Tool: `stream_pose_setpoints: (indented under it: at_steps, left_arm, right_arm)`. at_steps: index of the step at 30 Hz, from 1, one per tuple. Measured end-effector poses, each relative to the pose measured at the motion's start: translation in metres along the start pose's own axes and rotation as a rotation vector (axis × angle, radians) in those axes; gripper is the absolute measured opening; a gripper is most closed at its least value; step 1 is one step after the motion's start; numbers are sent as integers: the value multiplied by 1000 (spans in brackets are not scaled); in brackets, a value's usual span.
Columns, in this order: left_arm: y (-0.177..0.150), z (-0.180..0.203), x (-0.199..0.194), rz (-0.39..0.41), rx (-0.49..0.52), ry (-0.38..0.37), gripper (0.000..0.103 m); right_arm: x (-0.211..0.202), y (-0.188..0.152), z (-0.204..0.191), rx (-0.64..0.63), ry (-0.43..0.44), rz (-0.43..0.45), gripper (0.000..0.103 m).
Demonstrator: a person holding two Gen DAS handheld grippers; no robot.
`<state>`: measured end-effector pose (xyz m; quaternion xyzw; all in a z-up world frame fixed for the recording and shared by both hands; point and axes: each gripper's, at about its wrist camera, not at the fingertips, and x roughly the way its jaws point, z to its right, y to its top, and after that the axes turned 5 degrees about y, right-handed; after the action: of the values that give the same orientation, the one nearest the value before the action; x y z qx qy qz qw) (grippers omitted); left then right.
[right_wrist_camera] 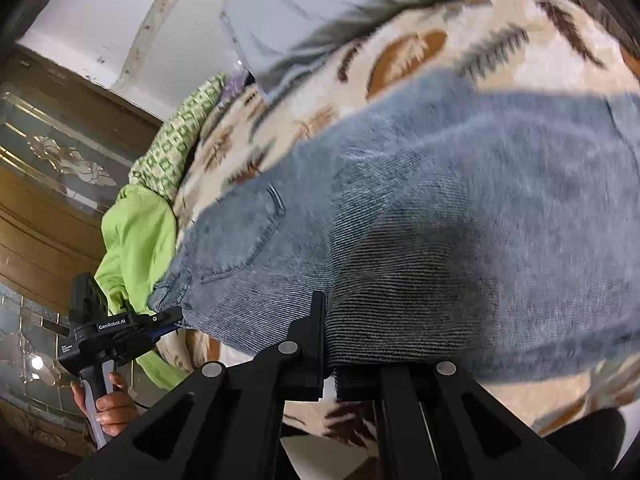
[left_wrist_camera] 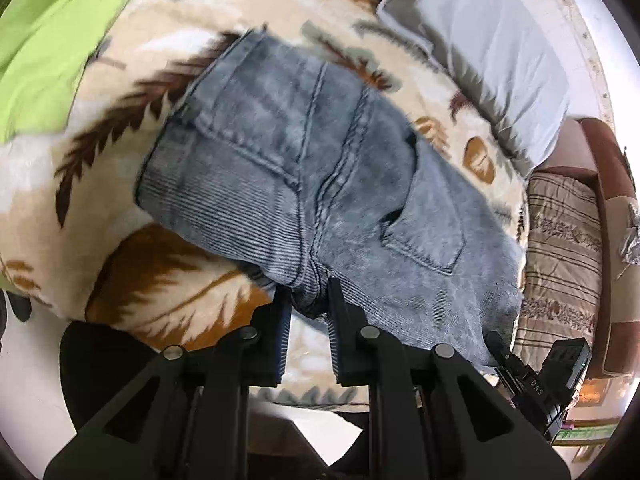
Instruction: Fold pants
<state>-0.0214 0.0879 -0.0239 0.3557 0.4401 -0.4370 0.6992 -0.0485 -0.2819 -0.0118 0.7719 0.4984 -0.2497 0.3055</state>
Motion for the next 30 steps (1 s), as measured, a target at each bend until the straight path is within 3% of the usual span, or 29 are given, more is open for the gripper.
stream_pose_setpoints:
  at_steps: [5, 10, 12, 17, 24, 30]
  left_arm:
    - [-6, -7, 24, -37, 4, 39, 15]
    - [-5, -12, 28, -55, -16, 22, 16]
    - [-5, -12, 26, -55, -19, 15, 16]
    - [-6, -11, 18, -46, -9, -4, 16]
    - [-5, -6, 23, -56, -12, 14, 20]
    - [-5, -3, 22, -56, -19, 34, 23]
  right_arm:
    - [19, -7, 14, 17, -44, -41, 6]
    - [26, -9, 26, 53, -55, -45, 11]
    - [15, -7, 26, 52, -63, -27, 21]
    - [-42, -6, 47, 91, -80, 95, 31]
    - [-140, -23, 146, 369, -192, 314, 35]
    - [-153, -24, 181, 481, -184, 367, 36]
